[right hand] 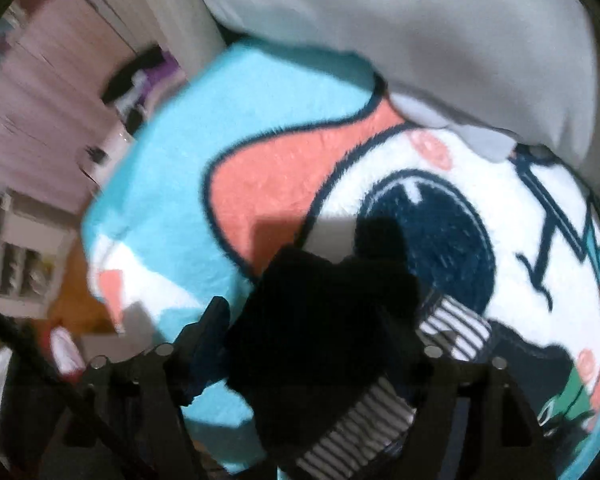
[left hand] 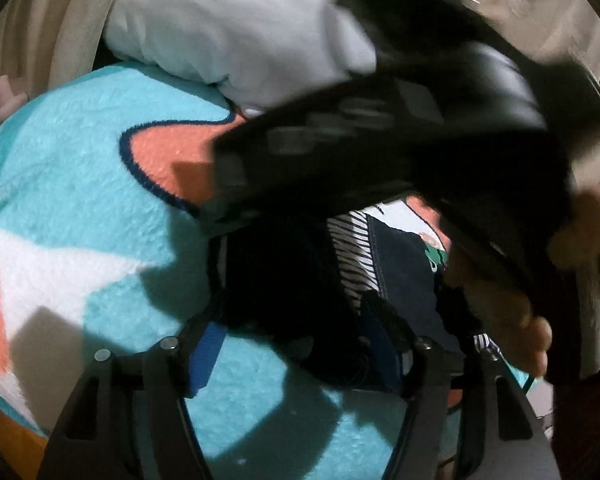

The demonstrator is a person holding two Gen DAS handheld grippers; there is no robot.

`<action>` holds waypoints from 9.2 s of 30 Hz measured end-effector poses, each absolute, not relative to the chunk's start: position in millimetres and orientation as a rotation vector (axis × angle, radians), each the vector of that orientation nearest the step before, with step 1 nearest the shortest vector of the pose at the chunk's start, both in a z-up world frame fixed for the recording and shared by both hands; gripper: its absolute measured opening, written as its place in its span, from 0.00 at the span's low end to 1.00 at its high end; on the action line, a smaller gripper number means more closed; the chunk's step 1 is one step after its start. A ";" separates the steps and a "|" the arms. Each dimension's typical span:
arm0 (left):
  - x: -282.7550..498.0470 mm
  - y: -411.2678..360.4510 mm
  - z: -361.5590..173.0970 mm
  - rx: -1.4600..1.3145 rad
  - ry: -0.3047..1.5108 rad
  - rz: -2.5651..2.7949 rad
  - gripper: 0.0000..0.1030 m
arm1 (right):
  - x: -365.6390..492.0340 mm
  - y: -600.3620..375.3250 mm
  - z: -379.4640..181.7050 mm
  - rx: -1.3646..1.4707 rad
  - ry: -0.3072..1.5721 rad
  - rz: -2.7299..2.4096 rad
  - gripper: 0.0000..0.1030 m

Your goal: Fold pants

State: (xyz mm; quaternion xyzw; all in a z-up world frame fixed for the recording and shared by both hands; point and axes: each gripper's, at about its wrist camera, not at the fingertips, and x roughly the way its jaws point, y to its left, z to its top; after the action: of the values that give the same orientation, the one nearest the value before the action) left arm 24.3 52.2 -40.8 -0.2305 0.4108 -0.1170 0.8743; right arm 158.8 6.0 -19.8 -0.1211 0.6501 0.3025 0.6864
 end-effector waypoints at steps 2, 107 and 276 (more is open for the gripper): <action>22.7 47.1 -41.1 -0.467 0.849 -0.237 0.61 | 160.6 16.6 -25.1 -0.341 1.489 0.646 0.78; 141.5 -53.2 4.0 -0.317 0.981 -0.442 0.22 | 101.0 -280.4 -12.5 0.648 0.890 0.491 0.34; -20.4 14.8 26.8 -0.125 0.781 0.130 1.00 | -17.8 -197.8 12.7 0.158 0.703 0.193 0.83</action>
State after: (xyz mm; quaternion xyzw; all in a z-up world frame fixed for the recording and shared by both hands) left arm -20.4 14.8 26.8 -0.0609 0.3803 0.0631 0.9207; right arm -17.8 -197.8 12.7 0.0771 0.3435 0.0942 0.9312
